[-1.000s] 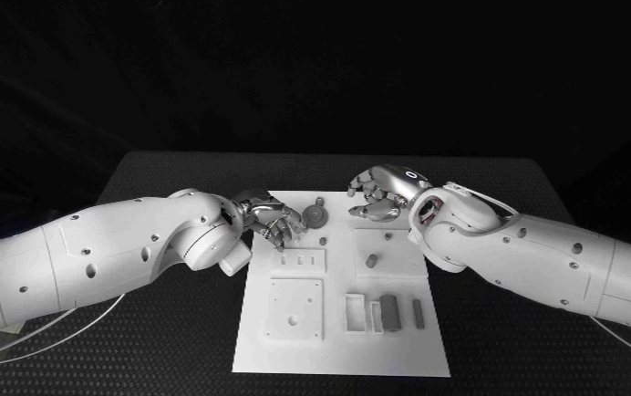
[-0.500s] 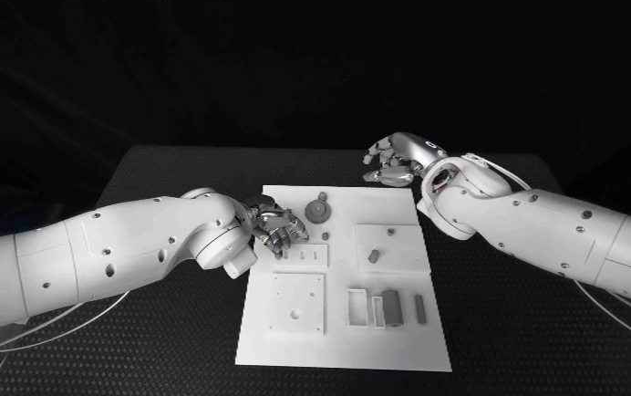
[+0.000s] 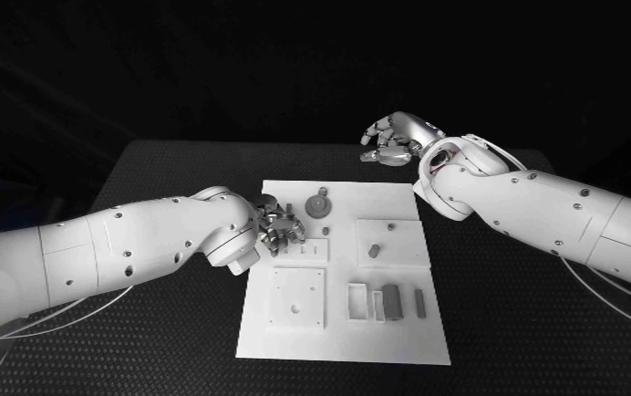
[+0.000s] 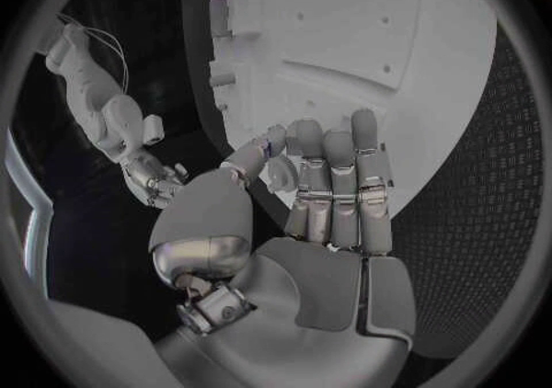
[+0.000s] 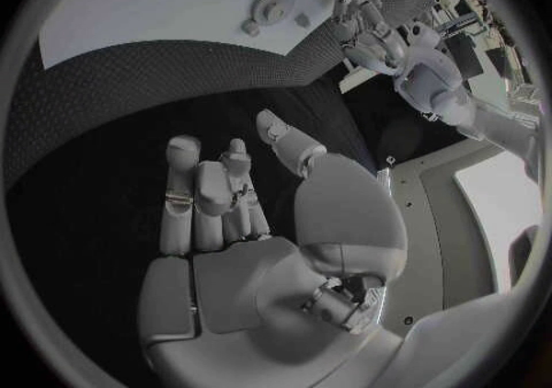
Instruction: Assemble the parts on the task board
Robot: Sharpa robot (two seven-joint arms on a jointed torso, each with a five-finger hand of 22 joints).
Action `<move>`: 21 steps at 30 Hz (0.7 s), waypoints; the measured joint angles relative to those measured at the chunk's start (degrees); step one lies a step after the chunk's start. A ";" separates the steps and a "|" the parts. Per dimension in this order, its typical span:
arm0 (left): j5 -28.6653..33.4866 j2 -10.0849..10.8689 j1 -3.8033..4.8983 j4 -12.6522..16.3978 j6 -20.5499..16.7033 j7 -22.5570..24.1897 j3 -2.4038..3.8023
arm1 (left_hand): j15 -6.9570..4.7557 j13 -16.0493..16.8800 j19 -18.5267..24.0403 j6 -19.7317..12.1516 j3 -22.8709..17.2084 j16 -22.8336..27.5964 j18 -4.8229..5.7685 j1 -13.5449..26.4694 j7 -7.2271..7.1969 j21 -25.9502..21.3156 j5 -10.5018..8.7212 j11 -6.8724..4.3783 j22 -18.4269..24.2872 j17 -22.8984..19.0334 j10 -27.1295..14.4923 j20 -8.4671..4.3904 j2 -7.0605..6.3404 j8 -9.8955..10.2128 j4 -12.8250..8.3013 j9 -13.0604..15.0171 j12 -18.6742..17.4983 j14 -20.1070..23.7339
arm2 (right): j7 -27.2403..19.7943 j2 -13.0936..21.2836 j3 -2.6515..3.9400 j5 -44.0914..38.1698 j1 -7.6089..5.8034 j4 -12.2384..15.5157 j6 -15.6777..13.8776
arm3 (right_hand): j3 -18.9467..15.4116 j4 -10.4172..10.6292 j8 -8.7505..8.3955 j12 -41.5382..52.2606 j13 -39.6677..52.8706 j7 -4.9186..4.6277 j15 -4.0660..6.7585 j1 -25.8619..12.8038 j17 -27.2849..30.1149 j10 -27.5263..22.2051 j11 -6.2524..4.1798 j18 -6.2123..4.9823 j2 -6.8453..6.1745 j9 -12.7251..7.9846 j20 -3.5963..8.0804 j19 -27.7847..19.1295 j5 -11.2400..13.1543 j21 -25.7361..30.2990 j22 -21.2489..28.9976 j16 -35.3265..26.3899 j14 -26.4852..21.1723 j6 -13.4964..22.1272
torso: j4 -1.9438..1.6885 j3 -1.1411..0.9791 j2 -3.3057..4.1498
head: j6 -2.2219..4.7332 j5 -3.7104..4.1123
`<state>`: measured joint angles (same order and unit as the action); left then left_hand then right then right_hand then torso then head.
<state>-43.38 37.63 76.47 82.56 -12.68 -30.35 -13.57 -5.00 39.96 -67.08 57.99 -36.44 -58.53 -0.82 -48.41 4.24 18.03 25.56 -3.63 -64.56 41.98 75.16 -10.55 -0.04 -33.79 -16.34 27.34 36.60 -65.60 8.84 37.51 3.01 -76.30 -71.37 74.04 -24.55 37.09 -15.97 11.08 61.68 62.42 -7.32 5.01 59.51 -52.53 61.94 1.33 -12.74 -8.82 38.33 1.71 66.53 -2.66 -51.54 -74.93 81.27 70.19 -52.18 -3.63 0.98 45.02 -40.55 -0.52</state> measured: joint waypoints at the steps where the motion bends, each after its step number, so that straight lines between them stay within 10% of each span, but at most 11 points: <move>1: -0.81 -0.04 0.00 0.00 -0.02 -0.11 0.00 | 0.00 0.00 0.00 -0.01 -0.01 0.00 0.00 0.00 -0.01 0.00 0.00 0.00 -0.05 -0.05 0.00 0.00 0.00 0.00 0.01 0.00 0.00 0.00 | -0.02 -0.10 0.00 0.06 -0.02 0.00 0.01 | 0.00 0.00 0.00 0.00 0.00 0.00 0.00 0.00 0.00 0.00 0.00 0.00 0.00 0.00 0.00 0.00 0.00 0.00 0.00 0.00 0.00 0.00 | 0.00 0.00 0.01 | -0.06 0.00; 21: -8.06 -0.11 -0.01 1.22 3.40 -1.80 0.02 | 0.00 -0.22 -0.22 0.14 -0.37 -0.90 0.00 0.48 0.14 0.22 0.34 -0.20 -0.68 -1.18 0.16 -0.21 -0.41 -0.68 0.02 0.01 0.62 0.00 | -0.14 -0.36 0.04 0.49 -0.08 -0.02 0.62 | 0.00 0.00 0.00 0.00 -0.05 0.02 0.00 0.00 -0.01 0.00 0.00 0.00 0.00 -0.04 -0.01 0.00 0.00 0.00 0.00 0.00 0.00 -0.19 | 0.09 -0.03 -0.01 | -1.01 0.38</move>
<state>-51.44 37.52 76.47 83.78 -9.29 -32.15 -13.55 -5.00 39.74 -67.30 58.13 -36.81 -59.43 -0.81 -47.92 4.38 18.25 25.90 -3.83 -65.24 40.81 75.32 -10.76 -0.46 -34.47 -16.32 27.34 37.22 -65.61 8.70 37.16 3.05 -75.82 -71.45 74.01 -23.92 37.09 -15.97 11.08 61.67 62.37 -7.30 5.01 59.51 -52.54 61.94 1.33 -12.74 -8.82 38.29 1.71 66.52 -2.66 -51.54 -74.93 81.27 70.20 -52.38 -3.53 0.94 45.02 -41.56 -0.14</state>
